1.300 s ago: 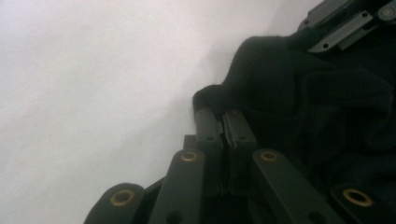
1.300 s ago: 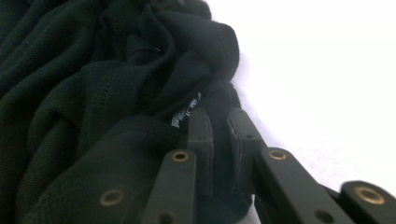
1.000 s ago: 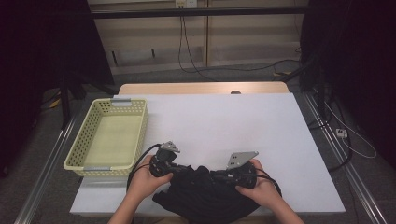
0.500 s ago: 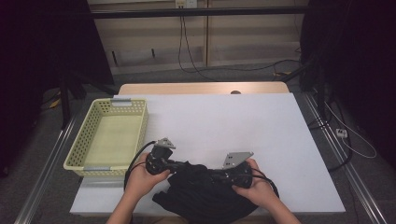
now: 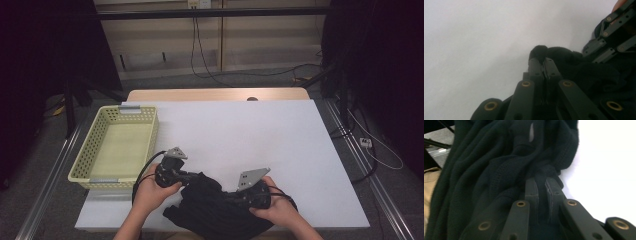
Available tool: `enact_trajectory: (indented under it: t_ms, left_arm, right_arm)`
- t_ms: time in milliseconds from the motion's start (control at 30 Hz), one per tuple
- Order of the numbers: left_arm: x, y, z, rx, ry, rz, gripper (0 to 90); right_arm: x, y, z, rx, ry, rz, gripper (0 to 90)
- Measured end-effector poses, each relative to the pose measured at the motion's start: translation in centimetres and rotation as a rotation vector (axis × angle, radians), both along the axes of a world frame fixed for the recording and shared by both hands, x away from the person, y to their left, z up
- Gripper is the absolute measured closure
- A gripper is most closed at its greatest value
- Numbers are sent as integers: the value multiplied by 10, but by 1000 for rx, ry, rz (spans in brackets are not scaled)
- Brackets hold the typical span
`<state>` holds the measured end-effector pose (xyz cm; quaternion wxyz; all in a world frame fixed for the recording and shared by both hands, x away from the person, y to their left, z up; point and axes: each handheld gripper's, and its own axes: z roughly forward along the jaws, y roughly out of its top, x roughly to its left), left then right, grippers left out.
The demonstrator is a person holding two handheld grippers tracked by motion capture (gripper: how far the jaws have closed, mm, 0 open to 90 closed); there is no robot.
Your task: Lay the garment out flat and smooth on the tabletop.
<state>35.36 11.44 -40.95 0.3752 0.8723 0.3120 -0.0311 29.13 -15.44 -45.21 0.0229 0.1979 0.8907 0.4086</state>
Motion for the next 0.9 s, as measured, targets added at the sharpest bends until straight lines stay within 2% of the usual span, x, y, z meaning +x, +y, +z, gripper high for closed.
enact_trajectory:
  t_ms: [233,333,400,433,533,567,633,800,833,867,900]
  left_arm:
    - [-1,-1,3,-13,-1,-9,877]
    - [-2,0,4,-13,-8,-2,877]
    - [-1,1,4,-2,-13,4,878]
    - [-1,2,3,-6,-11,9,877]
    - [1,5,2,-12,-13,29,877]
    - [2,6,2,-14,-11,36,877]
    - [3,7,2,-20,-14,43,877]
    - [3,7,2,-12,-25,49,877]
    - [3,7,2,-14,-25,51,877]
    - [3,7,2,-12,-25,53,877]
    - [3,6,1,-10,-25,52,877]
  right_arm:
    - [-9,5,1,17,62,80,826]
    - [-11,7,2,13,67,97,825]
    - [-10,6,4,24,64,72,823]
    - [-8,4,5,26,47,53,823]
    - [0,-6,6,-1,-8,-55,822]
    - [3,-9,5,6,-14,-86,822]
    - [7,-15,4,4,-31,-125,822]
    - [12,-23,3,-30,-53,-159,819]
    - [12,-24,2,-52,-57,-168,820]
    - [11,-25,0,-74,-44,-163,822]
    - [9,-26,-1,-65,-41,-150,823]
